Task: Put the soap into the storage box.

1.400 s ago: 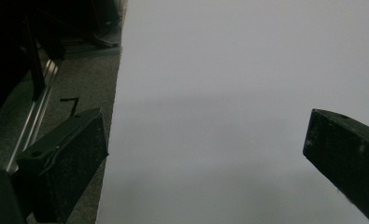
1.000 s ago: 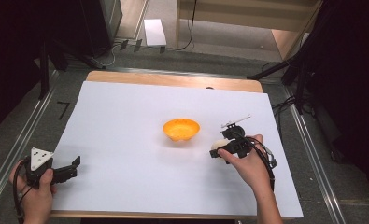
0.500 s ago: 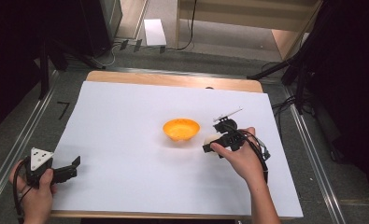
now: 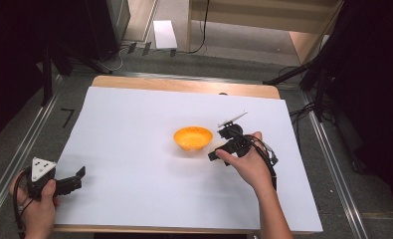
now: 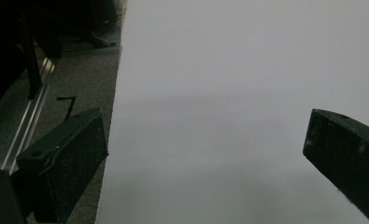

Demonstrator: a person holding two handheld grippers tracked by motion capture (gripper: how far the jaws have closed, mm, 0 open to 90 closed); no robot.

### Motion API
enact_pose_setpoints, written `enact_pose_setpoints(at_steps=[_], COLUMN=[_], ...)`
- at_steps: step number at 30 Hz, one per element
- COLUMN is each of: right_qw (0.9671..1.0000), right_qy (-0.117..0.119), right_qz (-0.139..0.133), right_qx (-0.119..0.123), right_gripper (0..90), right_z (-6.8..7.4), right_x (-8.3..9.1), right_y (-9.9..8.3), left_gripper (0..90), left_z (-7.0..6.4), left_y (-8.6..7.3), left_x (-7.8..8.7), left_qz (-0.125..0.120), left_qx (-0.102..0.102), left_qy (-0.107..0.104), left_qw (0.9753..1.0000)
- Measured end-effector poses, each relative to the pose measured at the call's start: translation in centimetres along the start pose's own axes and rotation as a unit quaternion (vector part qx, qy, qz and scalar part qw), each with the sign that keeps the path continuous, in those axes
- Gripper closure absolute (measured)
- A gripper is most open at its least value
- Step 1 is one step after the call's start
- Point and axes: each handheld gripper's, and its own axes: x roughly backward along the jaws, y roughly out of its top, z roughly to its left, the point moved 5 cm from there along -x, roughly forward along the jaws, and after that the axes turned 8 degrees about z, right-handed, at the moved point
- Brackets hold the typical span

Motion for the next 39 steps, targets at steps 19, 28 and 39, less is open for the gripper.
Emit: enact_pose_setpoints(at_steps=[19, 28, 39], right_qw=[0.9999, 0.9997, 0.9994], right_qy=[0.002, 0.006, 0.01], right_qz=[0.001, 0.007, 0.012], right_qx=[0.012, 0.024, 0.03], right_gripper=[23.8, 23.8, 23.8], right_z=[1.6, 2.7, 3.6], right_x=[0.9, 0.5, 0.2], right_y=[2.5, 3.8, 5.0], left_gripper=[0.3, 0.3, 0.3], left_z=[0.0, 0.1, 0.1], left_y=[0.0, 0.0, 0.0], left_x=[0.0, 0.0, 0.1], left_qz=[-0.004, -0.003, -0.002], left_qx=[0.003, 0.004, 0.005], left_qy=[-0.002, -0.004, -0.005], left_qw=[1.0, 1.0, 1.0])
